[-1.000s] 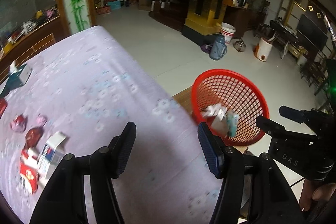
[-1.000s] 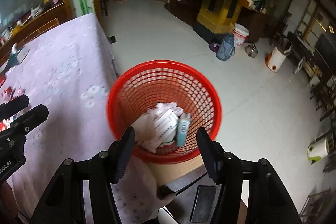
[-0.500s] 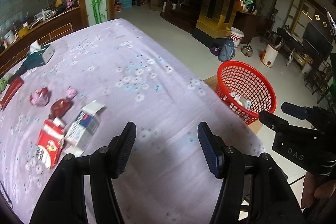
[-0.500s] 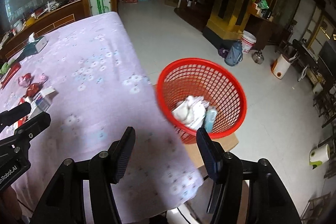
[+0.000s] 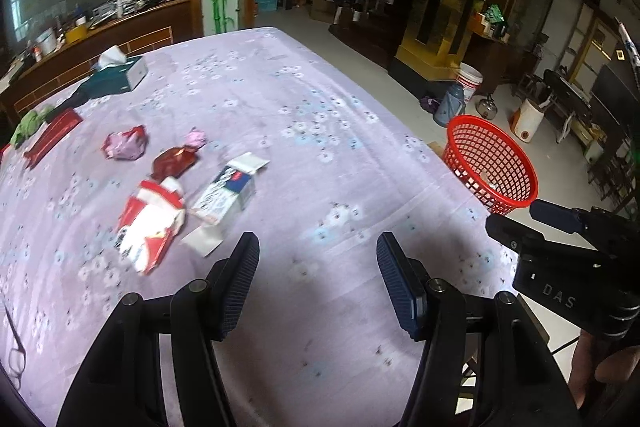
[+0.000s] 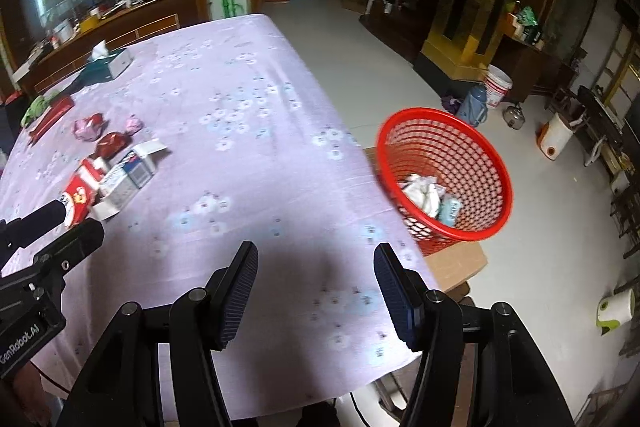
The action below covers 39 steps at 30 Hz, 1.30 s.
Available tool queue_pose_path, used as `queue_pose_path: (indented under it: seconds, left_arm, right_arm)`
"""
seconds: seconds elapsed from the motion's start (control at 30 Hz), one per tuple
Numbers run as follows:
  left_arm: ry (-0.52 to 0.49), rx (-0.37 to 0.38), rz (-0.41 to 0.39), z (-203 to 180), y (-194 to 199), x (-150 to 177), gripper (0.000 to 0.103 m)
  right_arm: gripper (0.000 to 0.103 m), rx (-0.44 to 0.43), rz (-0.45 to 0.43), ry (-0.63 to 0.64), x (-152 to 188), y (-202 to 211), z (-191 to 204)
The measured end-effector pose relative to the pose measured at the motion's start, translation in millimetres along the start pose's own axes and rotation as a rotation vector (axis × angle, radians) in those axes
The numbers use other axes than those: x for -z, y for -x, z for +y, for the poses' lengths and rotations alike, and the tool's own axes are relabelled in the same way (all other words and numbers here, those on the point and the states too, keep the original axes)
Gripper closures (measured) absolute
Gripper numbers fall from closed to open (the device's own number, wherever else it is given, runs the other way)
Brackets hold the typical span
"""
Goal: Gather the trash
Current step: 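Move both tools back over the table toward the red-and-white carton, then grasp the red-and-white carton with the left gripper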
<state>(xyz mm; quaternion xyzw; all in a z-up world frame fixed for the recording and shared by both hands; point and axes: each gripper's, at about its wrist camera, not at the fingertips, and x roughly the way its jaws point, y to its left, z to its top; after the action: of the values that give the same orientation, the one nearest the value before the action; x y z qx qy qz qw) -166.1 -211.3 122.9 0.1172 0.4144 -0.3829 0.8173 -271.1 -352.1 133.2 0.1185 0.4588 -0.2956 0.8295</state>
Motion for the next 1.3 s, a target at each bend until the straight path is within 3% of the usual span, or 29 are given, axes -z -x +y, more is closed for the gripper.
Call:
queue_pose_path:
  seconds: [0.57,0.7,1.03,1.3]
  left_arm:
    - [0.236,-0.15,0.039,127,22,23,0.043]
    - [0.241,-0.177,0.062,155,9,15,0.043]
    - [0.169,-0.07,0.182,177,-63,-7,0.043]
    - [0.09,-0.121,0.225,174,-103,-14,0.041]
  right_arm:
    - [0.039,-0.277,0.118,0.074,-4,-22,83]
    - [0.039,-0.288,0.11,0.096,-6,-21,91]
    - [0.039,-0.246,0.123,0.053,-7,-23,65]
    - [0.039,-0.221,0.132,0.037,-6,-23,53]
